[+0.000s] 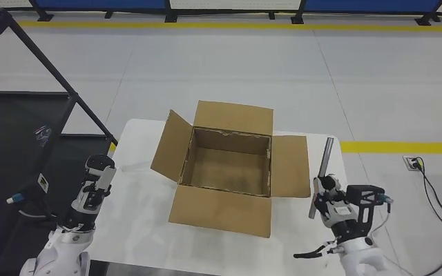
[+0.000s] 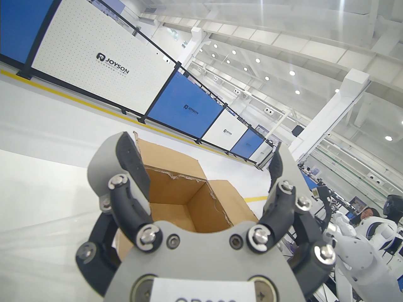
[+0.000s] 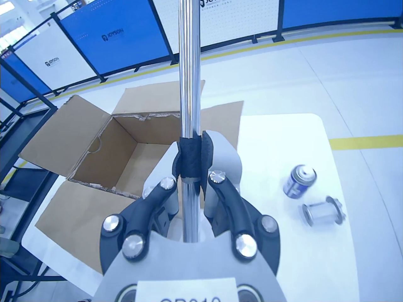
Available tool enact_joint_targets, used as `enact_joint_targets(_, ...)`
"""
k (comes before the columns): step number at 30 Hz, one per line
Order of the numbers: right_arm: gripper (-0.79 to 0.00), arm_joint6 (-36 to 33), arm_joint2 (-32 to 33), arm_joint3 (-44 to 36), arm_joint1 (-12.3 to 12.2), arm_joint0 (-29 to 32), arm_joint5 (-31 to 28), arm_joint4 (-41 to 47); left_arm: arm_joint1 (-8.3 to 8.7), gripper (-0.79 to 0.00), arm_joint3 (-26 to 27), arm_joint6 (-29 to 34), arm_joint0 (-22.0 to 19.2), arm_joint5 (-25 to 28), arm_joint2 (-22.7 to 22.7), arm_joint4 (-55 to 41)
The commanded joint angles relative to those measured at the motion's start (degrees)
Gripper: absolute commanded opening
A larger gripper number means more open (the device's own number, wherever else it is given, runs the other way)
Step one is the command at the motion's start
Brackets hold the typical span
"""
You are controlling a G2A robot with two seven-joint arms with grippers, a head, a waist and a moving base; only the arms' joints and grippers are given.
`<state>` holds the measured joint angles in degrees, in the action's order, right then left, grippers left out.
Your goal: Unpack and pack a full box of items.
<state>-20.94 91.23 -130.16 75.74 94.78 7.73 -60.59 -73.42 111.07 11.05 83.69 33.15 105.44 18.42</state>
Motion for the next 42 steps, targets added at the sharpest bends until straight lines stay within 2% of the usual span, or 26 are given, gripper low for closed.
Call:
enact_joint_targets(1,-0.785,-2.93,1.95,0.75,-0.05,1.17,1.46,1.52,0.00,0.000,0.00,0.00,0.00,0.00,0.00,0.00)
enact_joint_targets(6,-0.785,-10.93,4.02,8.24,-0.43,-1.73,0.78,4.33,0.00,0.000,0.00,0.00,0.00,0.00,0.00,0.00)
enact_joint_targets(12,-0.785,-21.01,4.40,24.02,-1.13,-11.94,-2.11,6.80,0.00,0.000,0.00,0.00,0.00,0.00,0.00,0.00)
enact_joint_targets(18,-0.785,-23.95,3.14,37.24,-1.60,-20.27,-4.91,7.21,0.00,0.000,0.00,0.00,0.00,0.00,0.00,0.00)
enact_joint_targets(22,-0.785,-24.20,2.14,42.70,-1.80,-23.73,-5.21,6.25,0.00,0.000,0.00,0.00,0.00,0.00,0.00,0.00)
enact_joint_targets(28,-0.785,-24.54,1.17,48.06,-2.03,-26.96,-4.96,5.96,0.00,0.000,0.00,0.00,0.00,0.00,0.00,0.00)
enact_joint_targets(34,-0.776,-23.81,0.73,49.46,-2.25,-27.66,-5.20,6.31,0.00,0.000,0.00,0.00,0.00,0.00,0.00,0.00)
enact_joint_targets(37,-0.656,-23.66,0.34,48.89,-2.32,-27.48,-4.61,6.20,0.00,0.000,0.00,0.00,0.00,0.00,0.00,0.00)
enact_joint_targets(42,-0.576,-24.01,-0.01,47.76,-2.53,-27.14,-3.97,5.72,0.00,0.000,0.00,0.00,0.00,0.00,0.00,0.00)
